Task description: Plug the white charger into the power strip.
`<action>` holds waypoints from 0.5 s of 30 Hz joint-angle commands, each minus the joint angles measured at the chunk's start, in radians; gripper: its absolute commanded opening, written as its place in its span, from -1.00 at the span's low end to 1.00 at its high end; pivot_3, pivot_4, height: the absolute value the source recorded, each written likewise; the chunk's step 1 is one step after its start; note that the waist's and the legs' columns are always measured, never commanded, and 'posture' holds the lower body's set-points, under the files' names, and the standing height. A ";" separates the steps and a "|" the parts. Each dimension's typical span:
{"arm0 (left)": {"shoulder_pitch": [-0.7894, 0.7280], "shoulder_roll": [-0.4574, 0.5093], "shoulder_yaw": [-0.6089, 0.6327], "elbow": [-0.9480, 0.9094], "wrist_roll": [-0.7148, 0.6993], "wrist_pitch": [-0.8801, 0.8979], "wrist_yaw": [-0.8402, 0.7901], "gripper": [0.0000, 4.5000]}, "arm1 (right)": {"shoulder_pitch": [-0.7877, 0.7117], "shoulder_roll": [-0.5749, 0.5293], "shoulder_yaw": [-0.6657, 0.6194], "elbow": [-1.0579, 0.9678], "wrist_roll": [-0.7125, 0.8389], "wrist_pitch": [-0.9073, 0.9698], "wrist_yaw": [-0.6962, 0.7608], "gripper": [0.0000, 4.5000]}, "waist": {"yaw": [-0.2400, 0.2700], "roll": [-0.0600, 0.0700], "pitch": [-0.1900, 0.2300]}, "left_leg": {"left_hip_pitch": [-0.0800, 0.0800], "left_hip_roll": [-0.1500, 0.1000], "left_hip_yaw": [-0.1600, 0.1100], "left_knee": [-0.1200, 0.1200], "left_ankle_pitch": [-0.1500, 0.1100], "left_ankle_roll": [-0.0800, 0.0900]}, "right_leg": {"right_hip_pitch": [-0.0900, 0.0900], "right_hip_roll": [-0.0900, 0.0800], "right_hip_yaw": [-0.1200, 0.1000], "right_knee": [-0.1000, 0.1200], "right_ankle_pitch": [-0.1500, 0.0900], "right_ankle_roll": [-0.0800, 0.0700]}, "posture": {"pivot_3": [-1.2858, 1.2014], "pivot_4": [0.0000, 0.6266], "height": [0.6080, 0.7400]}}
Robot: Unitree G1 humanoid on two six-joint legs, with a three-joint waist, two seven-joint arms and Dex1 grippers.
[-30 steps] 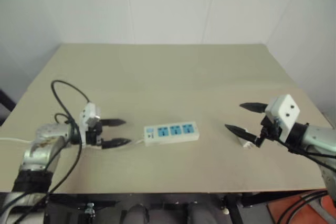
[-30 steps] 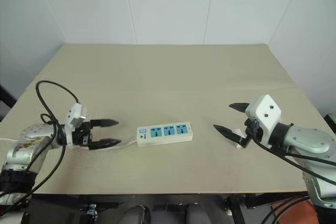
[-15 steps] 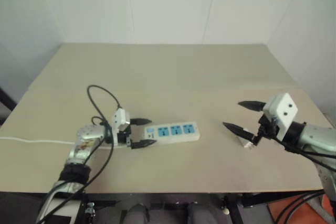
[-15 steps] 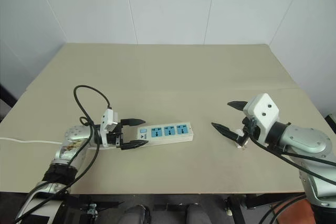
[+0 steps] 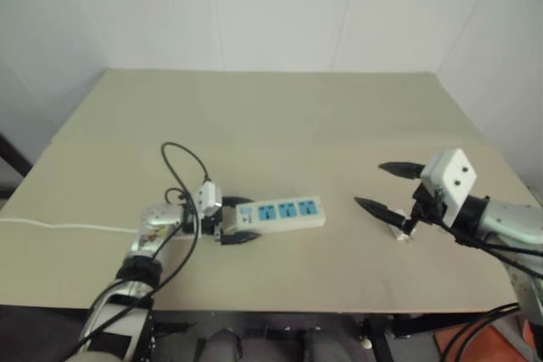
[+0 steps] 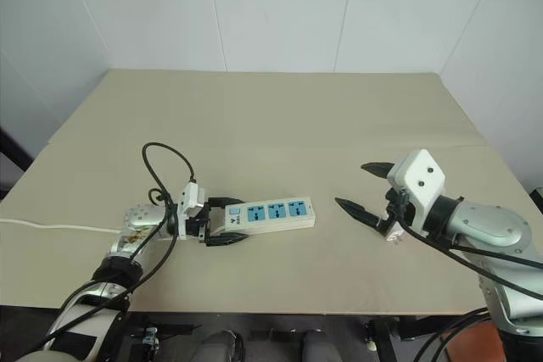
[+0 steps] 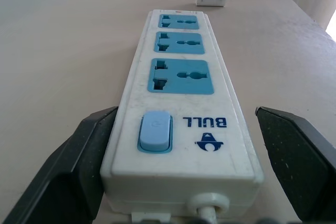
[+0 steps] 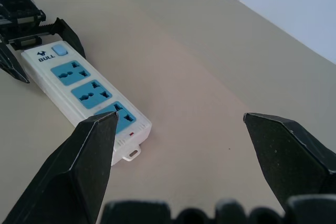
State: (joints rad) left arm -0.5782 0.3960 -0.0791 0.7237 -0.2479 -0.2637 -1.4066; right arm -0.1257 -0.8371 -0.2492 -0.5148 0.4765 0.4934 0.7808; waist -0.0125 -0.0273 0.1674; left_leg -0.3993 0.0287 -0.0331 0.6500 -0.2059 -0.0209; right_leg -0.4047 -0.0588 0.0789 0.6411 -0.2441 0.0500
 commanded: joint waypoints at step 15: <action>-0.038 -0.025 0.011 0.158 0.060 -0.078 0.064 0.99 | -0.043 0.006 0.007 -0.052 0.035 0.027 -0.025 1.00 | 0.000 0.006 -0.005 | 0.012 0.000 0.000 0.000 0.000 0.000 | 0.014 0.000 0.000 -0.004 -0.001 0.001 | 0.03 -0.52 1.00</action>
State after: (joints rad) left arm -0.6227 0.3747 -0.0628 0.8454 -0.2033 -0.3503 -1.3537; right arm -0.1483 -0.8328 -0.2321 -0.5370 0.4956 0.5210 0.7613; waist -0.0129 -0.0215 0.1622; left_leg -0.3878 0.0283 -0.0332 0.6500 -0.2060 -0.0210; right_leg -0.3910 -0.0592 0.0789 0.6373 -0.2450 0.0512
